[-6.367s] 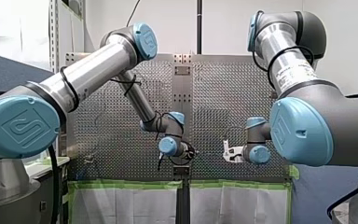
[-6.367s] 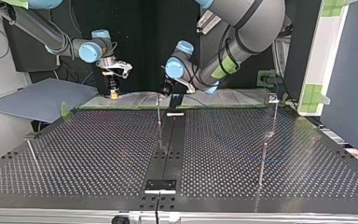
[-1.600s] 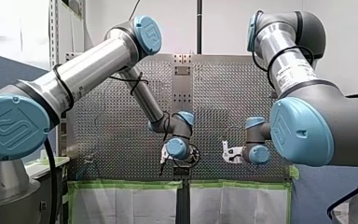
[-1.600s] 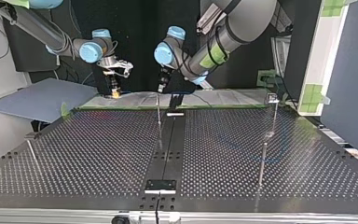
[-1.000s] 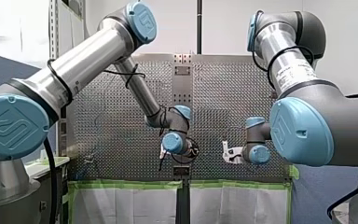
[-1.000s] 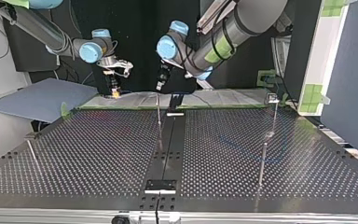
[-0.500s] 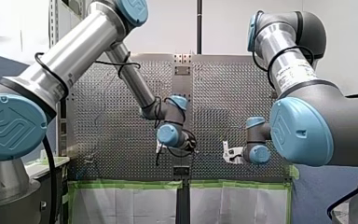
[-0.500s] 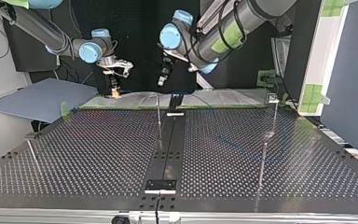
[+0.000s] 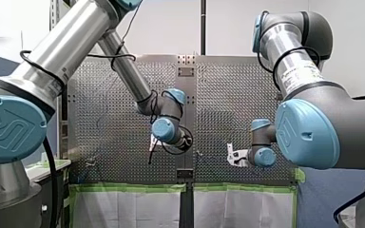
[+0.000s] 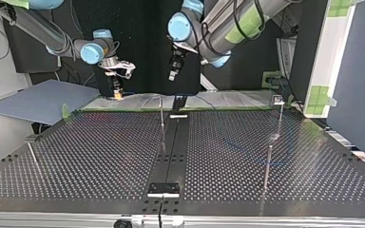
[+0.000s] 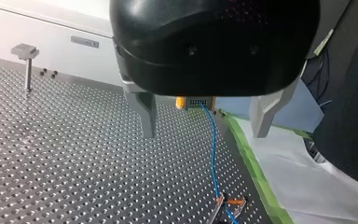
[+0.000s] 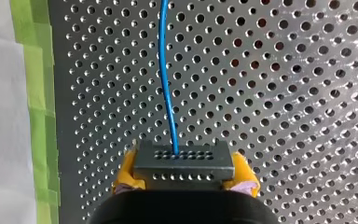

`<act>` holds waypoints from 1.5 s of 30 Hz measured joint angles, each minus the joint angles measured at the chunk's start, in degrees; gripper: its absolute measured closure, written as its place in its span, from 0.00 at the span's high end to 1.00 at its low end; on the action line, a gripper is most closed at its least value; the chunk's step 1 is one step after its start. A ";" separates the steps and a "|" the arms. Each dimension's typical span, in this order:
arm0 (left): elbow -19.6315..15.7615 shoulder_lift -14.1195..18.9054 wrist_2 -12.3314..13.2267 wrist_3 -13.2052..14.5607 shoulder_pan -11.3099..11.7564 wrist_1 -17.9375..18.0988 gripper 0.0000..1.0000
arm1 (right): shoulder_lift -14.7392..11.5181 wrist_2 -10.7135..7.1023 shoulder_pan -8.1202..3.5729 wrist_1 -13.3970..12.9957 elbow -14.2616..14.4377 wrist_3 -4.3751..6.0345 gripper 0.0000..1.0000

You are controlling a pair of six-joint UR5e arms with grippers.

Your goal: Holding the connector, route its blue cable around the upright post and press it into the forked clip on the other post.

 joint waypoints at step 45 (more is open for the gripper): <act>-21.55 21.55 1.75 -9.70 2.36 13.37 1.00 | 0.00 -0.45 0.33 0.05 0.00 -0.07 0.00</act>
